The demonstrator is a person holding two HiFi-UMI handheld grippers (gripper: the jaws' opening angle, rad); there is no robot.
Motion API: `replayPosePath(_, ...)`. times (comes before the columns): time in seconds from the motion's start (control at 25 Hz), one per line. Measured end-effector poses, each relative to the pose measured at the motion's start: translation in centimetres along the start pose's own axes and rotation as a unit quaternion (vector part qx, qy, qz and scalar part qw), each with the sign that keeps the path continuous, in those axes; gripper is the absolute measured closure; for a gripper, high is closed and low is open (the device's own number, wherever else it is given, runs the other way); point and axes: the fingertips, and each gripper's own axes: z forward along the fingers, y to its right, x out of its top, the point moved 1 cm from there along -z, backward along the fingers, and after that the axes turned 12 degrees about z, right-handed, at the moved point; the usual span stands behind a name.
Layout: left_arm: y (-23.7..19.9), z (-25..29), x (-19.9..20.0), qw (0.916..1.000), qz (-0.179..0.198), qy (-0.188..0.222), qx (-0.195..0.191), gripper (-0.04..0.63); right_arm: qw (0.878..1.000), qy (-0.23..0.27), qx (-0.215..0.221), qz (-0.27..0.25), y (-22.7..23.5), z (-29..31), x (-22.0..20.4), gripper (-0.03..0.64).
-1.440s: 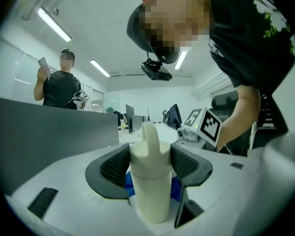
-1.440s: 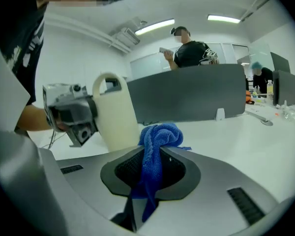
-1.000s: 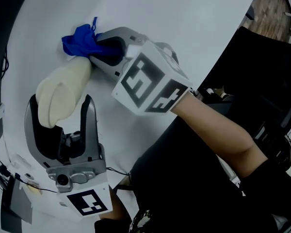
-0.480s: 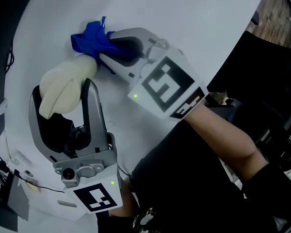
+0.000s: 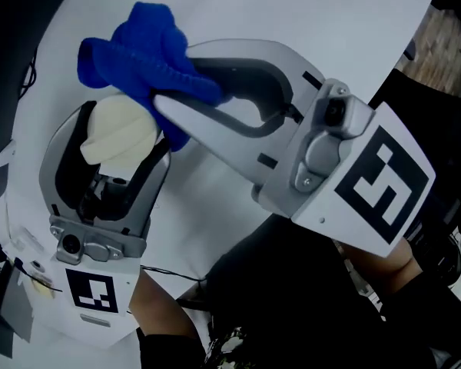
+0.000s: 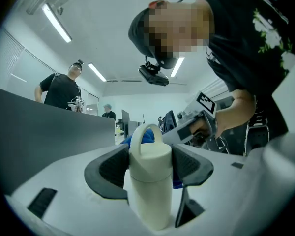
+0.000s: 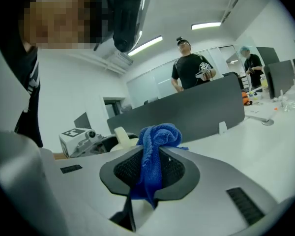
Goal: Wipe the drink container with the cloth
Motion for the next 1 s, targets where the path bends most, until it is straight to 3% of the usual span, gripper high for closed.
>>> replayPosePath(0.32, 0.0, 0.1, 1.2, 0.9998, 0.001, 0.02, -0.003, 0.327, 0.991, -0.114, -0.07, 0.029, 5.1, 2.7, -8.5, 0.566)
replayPosePath(0.4, -0.1, 0.2, 1.1, 0.9998, 0.002, 0.021, -0.001, 0.327, 0.986, -0.145, -0.079, 0.009, 5.7, 3.4, -10.0, 0.567)
replayPosePath(0.52, -0.5, 0.5, 0.8, 0.9997, 0.005, 0.001, 0.022, 0.327, 0.978, -0.179, -0.098, -0.041, 6.0, 3.8, -10.6, 0.566)
replayPosePath(0.64, -0.6, 0.1, 0.1, 0.996, 0.008, -0.045, 0.076, 0.295, 0.976, -0.184, -0.103, -0.057, 6.3, 4.0, -11.0, 0.566)
replayPosePath(0.8, 0.3, -1.4, 0.4, 0.9759, -0.036, -0.074, 0.202, 0.284, 0.976, -0.182, -0.102, -0.059, 6.5, 3.9, -11.2, 0.565)
replayPosePath(1.0, 0.6, 0.1, 0.8, 0.9431, -0.031, -0.119, 0.309, 0.284, 0.977, -0.175, -0.106, -0.064, 6.5, 3.7, -11.2, 0.565)
